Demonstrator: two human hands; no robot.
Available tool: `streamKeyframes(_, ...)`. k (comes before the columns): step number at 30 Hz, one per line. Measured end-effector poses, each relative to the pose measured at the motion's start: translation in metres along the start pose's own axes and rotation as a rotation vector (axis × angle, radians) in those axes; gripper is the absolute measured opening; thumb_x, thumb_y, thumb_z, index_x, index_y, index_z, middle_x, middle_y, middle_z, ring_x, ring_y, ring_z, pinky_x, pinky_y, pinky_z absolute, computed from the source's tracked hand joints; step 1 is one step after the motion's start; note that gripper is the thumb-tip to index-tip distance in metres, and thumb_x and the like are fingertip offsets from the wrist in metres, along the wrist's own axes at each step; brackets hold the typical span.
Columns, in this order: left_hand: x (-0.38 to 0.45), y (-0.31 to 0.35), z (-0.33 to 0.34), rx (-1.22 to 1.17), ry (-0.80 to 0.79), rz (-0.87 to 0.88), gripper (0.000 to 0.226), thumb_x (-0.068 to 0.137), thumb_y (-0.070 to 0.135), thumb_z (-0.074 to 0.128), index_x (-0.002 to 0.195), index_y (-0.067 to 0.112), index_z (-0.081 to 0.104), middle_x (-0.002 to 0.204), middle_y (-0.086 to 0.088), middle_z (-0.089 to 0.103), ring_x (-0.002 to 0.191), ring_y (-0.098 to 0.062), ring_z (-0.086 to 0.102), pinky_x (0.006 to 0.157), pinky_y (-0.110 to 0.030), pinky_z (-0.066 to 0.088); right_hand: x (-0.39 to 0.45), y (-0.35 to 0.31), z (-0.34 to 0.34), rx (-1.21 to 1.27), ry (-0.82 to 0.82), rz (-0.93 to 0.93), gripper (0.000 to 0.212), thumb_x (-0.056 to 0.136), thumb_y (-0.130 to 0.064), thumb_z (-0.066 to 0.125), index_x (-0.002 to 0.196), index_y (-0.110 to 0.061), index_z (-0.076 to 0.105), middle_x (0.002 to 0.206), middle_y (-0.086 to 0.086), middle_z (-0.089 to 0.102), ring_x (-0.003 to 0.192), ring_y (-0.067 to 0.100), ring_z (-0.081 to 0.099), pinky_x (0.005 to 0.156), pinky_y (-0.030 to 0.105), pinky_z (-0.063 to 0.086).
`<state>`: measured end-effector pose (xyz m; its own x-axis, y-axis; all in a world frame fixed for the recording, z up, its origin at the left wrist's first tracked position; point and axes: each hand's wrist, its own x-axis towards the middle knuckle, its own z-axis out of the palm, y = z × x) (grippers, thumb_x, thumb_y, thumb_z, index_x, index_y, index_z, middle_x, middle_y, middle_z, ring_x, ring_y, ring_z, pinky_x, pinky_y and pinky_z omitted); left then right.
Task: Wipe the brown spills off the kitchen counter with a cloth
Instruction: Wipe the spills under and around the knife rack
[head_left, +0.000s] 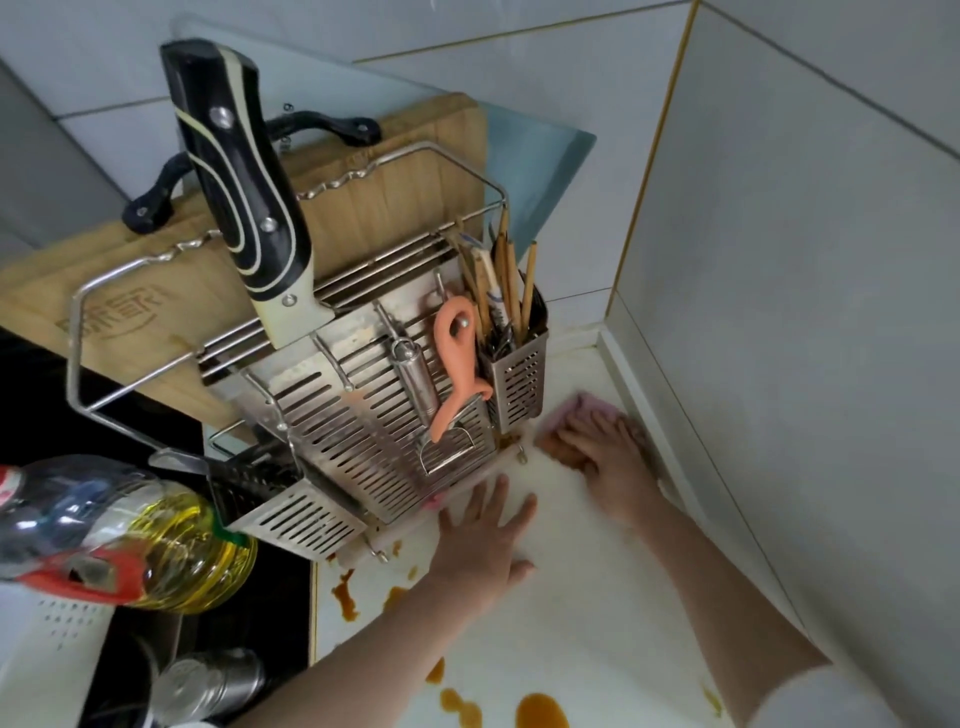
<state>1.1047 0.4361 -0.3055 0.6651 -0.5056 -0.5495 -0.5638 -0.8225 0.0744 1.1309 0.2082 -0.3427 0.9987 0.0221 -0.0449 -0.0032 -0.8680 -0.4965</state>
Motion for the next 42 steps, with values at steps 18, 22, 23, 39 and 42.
streamKeyframes(18, 0.0, -0.003, 0.0, -0.072, 0.032, 0.017, 0.082, 0.097, 0.054, 0.047, 0.154, 0.041, -0.011, 0.163, -0.003, -0.022, 0.151, -0.028, -0.015, 0.115, -0.068, 0.014, 0.069, -0.039, -0.002, 0.097, -0.074, -0.063, 0.056, 0.096, -0.005, 0.05, 0.147, -0.027, 0.041, 0.157, -0.012, 0.005, 0.152, 0.019, 0.006, 0.123, 0.039, -0.003)
streamKeyframes(22, 0.001, -0.002, -0.002, -0.072, 0.007, 0.005, 0.084, 0.096, 0.055, 0.049, 0.154, 0.041, -0.011, 0.163, -0.001, -0.022, 0.151, -0.028, -0.016, 0.115, -0.068, 0.015, 0.03, -0.004, 0.012, 0.128, -0.042, -0.072, 0.051, 0.09, 0.0, 0.057, 0.13, -0.031, 0.061, 0.154, -0.006, 0.038, 0.149, 0.024, 0.02, 0.123, 0.052, 0.009)
streamKeyframes(23, 0.003, -0.002, -0.003, -0.072, 0.012, 0.008, 0.084, 0.096, 0.054, 0.049, 0.154, 0.041, -0.01, 0.163, -0.001, -0.022, 0.151, -0.028, -0.016, 0.115, -0.067, 0.014, 0.032, -0.003, 0.008, 0.09, -0.02, -0.026, 0.055, 0.092, 0.0, 0.053, 0.137, -0.031, 0.054, 0.157, -0.007, 0.029, 0.151, 0.023, 0.014, 0.124, 0.048, 0.002)
streamKeyframes(39, 0.001, -0.003, -0.003, -0.054, 0.016, 0.018, 0.084, 0.097, 0.056, 0.046, 0.154, 0.04, -0.013, 0.163, -0.003, -0.022, 0.151, -0.029, -0.014, 0.115, -0.068, 0.016, 0.09, 0.003, -0.008, 0.029, 0.006, 0.086, 0.068, 0.094, 0.005, 0.04, 0.155, -0.023, 0.025, 0.165, 0.002, 0.008, 0.152, 0.026, -0.004, 0.116, 0.031, -0.014)
streamKeyframes(42, 0.0, -0.003, -0.002, -0.047, 0.012, 0.019, 0.083, 0.097, 0.056, 0.046, 0.154, 0.039, -0.013, 0.164, -0.003, -0.022, 0.151, -0.03, -0.014, 0.114, -0.068, 0.018, 0.057, -0.008, 0.0, 0.077, 0.105, 0.1, 0.067, 0.092, 0.007, 0.041, 0.153, -0.018, 0.031, 0.163, 0.003, 0.014, 0.152, 0.025, 0.001, 0.116, 0.025, -0.013)
